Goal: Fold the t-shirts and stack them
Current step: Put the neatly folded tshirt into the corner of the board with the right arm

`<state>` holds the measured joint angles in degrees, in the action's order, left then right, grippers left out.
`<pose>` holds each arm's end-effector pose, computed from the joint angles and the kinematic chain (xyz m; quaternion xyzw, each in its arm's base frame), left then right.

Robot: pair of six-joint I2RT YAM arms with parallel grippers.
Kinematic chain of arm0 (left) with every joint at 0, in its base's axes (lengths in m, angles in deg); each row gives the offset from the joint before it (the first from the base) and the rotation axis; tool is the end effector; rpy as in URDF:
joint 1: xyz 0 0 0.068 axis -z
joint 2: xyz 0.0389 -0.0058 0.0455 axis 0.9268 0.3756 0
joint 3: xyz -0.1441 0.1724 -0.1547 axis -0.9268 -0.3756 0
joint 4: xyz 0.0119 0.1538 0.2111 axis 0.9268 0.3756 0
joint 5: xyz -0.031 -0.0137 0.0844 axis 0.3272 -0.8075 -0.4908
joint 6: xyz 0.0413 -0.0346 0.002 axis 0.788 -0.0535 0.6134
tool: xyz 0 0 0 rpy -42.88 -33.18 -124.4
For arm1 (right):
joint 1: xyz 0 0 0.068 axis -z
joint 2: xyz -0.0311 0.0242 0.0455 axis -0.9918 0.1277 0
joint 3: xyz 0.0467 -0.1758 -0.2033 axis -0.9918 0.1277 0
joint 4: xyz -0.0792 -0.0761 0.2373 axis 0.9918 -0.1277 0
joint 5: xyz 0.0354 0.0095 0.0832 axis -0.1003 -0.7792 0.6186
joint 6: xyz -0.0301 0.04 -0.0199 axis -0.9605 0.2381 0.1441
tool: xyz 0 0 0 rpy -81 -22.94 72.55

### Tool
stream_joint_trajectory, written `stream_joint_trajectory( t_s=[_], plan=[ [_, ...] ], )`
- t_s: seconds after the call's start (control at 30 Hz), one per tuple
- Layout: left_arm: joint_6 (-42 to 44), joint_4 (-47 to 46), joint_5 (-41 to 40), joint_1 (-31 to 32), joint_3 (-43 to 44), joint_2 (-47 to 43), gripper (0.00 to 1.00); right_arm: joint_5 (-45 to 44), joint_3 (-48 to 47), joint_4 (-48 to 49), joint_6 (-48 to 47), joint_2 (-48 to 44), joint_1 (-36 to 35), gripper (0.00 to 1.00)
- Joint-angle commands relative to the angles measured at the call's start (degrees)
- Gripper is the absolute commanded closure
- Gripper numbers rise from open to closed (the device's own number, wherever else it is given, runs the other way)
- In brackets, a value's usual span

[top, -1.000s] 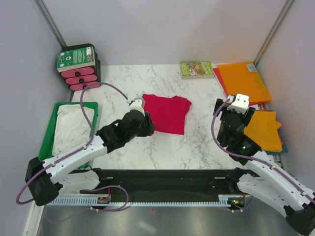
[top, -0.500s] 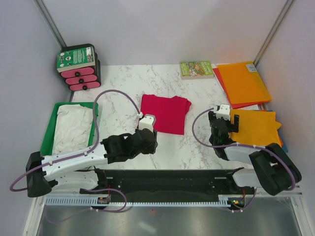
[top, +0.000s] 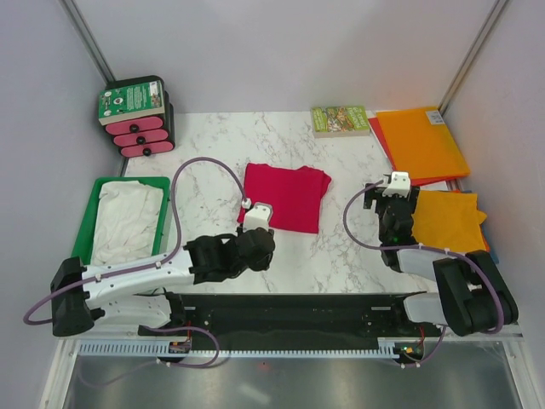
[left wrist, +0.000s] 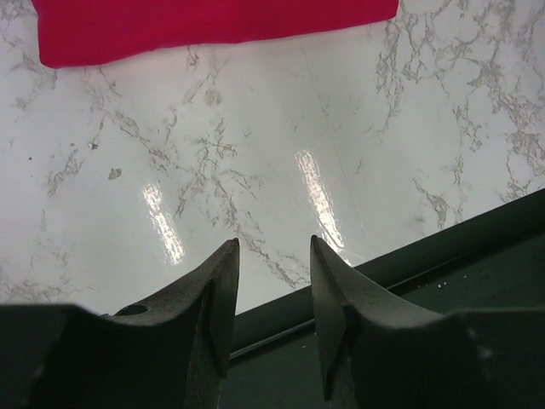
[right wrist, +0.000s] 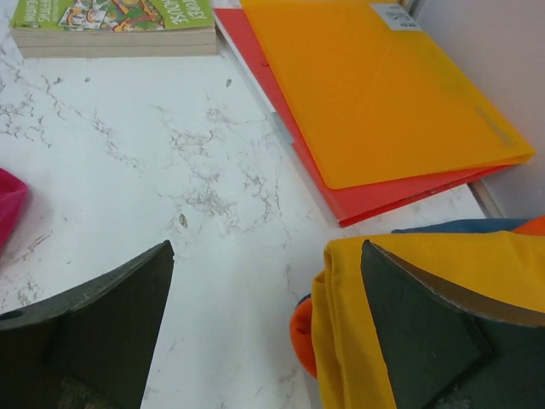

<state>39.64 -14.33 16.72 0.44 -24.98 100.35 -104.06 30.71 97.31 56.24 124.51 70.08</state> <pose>0.0989 -0.2034 0.2611 0.1217 0.9075 -0.1393 0.3770 0.2285 0.0359 0.1766 0.0256 0.7402 -0.1189 0.6613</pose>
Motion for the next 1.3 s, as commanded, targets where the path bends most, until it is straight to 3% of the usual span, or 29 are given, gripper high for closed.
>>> stream_joint_trajectory(
  t_s=[0.0,0.1,0.13,0.17,0.2,0.23,0.27,0.57,0.77,0.97,1.27],
  plan=[
    [-3.77,0.59,-2.67,1.93,1.43,0.81,0.54,6.08,-2.15,3.90,3.98,5.38,1.77,0.02],
    [-3.86,0.76,-2.58,2.46,1.26,0.90,0.54,0.90,6.98,22.25,5.56,7.58,1.68,0.02],
    [-3.34,0.68,-2.67,2.46,1.34,0.99,0.54,0.46,9.27,28.83,5.56,12.90,1.68,0.02],
    [-2.99,0.68,-2.84,2.55,1.43,1.42,0.54,1.24,11.38,42.13,4.69,16.69,1.77,0.02],
    [-2.81,0.68,-2.84,2.55,1.87,1.78,0.54,3.24,11.31,42.00,3.99,18.64,1.77,0.02],
    [-2.37,0.76,-2.67,2.55,2.22,2.22,0.54,5.09,10.36,35.90,3.81,14.31,1.68,0.02],
    [-2.11,0.76,-2.49,2.55,2.48,3.18,0.54,9.29,5.30,18.79,3.63,11.83,1.68,0.02],
    [-6.32,1.99,-1.52,4.75,4.16,5.65,0.55,5.99,2.79,18.18,6.88,13.56,3.79,0.02],
    [-8.17,3.84,-7.31,6.15,3.98,6.09,0.55,6.16,2.70,18.18,6.88,13.65,3.97,0.02],
    [-4.13,5.16,-15.48,6.06,8.80,9.33,0.53,6.17,2.70,18.18,6.97,13.57,3.88,0.02],
    [-0.79,5.60,-17.94,4.92,15.75,14.86,0.50,6.16,2.70,18.18,6.97,13.57,3.97,0.02]
  ],
)
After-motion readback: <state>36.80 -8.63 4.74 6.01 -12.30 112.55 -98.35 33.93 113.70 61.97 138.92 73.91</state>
